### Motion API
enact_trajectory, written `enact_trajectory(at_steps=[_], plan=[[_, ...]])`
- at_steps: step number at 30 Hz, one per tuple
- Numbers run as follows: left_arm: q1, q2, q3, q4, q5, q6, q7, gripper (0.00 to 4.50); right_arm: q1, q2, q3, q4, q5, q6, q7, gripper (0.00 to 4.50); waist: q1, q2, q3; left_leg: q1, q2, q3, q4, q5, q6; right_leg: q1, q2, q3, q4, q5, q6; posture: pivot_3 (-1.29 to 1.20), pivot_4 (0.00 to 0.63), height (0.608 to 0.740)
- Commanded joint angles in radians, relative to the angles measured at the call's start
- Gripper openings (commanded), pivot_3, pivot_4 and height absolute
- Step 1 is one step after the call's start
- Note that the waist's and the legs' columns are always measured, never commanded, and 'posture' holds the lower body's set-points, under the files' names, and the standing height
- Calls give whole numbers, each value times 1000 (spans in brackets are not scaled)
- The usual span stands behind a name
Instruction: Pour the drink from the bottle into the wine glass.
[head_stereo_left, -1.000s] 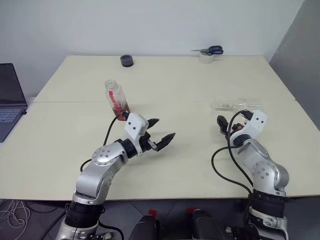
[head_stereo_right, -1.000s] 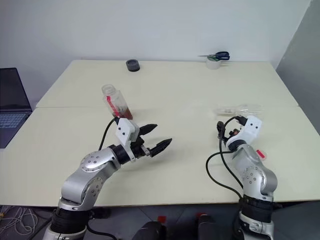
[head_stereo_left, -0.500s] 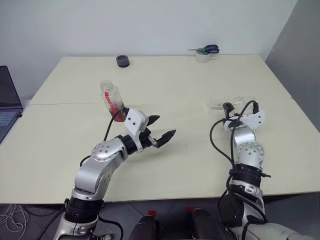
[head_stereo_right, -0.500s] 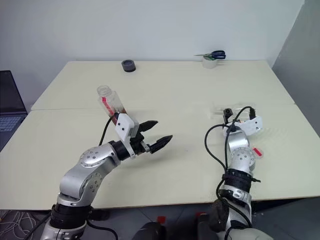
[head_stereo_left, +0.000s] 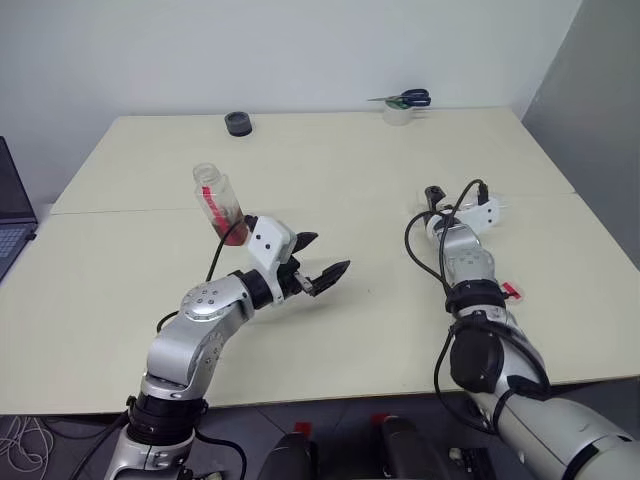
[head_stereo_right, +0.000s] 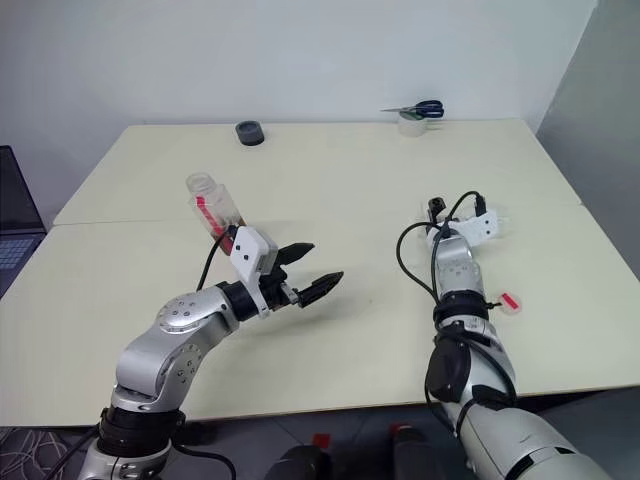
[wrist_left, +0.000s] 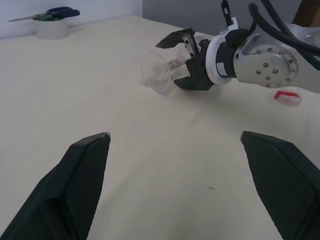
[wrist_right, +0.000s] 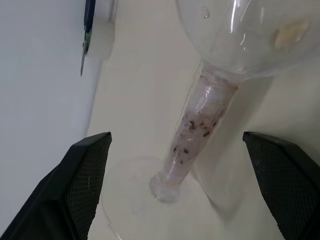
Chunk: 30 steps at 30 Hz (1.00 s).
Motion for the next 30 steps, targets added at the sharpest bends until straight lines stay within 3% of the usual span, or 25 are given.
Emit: enact_trajectory(at_steps=[1,6,8,18,20,25,30], plan=[[-9,14,17,-57,-15,5,2,4470,-38,-20,-33,140,-6,-54,40,4500,0,0,0,0,0,0,0,0,0,0,0,0,0,0,0,0,150,740],[-16,14,16,-77,-21,28,8,4470,-82,-29,-58,236,-4,-94,79,4500,0,0,0,1,0,0,0,0,0,1,0,1,0,0,0,0,150,740],[-13,17,18,-80,-21,32,6,4500,-88,-27,-64,250,-7,-100,86,4105,-1,0,0,1,0,0,0,0,0,1,0,1,0,0,0,0,150,740],[-12,23,9,-85,-23,41,6,4500,-72,-42,-71,268,-28,-108,92,705,-3,0,0,1,1,0,-1,0,0,1,-1,1,-1,0,0,0,150,740],[-12,22,7,-84,-23,39,7,4500,-76,-46,-60,267,-41,-106,96,243,-1,0,-1,1,0,0,0,0,0,1,-1,1,0,0,0,0,150,740],[-1,21,14,-76,-8,14,18,4500,-108,-44,108,238,-222,-137,143,170,0,0,0,1,0,0,0,0,0,1,-1,1,-1,0,0,0,150,740],[60,45,32,-103,3,-12,26,4500,-54,-25,396,170,-518,-224,211,170,-5,0,0,0,0,0,-1,2,-3,-2,-1,2,-1,0,0,0,150,740]])
